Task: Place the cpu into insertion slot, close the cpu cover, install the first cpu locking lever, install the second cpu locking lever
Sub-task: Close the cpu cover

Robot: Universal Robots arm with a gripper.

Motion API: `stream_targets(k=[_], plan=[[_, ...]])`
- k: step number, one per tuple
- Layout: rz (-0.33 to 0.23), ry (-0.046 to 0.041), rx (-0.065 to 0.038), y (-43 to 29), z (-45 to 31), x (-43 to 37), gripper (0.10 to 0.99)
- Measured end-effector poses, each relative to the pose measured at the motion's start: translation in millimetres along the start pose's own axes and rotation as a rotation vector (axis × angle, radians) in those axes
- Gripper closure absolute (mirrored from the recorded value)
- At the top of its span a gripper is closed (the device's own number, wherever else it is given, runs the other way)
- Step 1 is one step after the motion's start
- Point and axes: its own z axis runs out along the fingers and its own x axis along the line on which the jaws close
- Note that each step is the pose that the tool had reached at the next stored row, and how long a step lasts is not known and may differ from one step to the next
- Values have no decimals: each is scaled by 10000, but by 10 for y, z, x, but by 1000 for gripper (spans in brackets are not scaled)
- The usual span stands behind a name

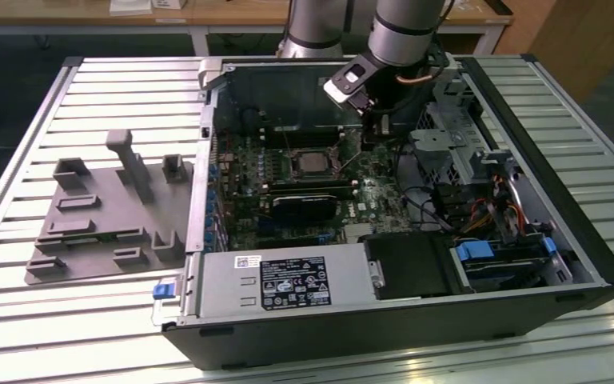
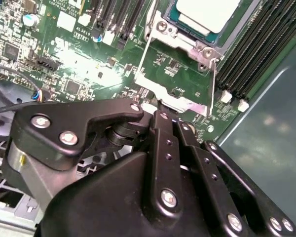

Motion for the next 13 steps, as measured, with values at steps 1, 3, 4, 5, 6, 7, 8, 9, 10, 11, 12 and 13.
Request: stream_targets(k=[1,3,4,5,6,7,8,9,10,11,12,13], plan=[[1,0,2,0,0,0,980],[-1,1,3,0,0,0,980],[-1,3,3,-7,1,0,980],[-2,3,2,-20,2,-1,980],[-4,3,-4,-38,3,-2,980],[-8,2,-15,-59,3,-4,980],[-9,3,-30,-83,4,-5,980],[-10,3,-45,-108,6,-6,980],[-11,5,-60,-133,7,-8,980],[-12,4,-74,-159,8,-10,980],[-13,6,-87,-184,9,-11,980],[-13,7,-100,-210,10,-13,980]])
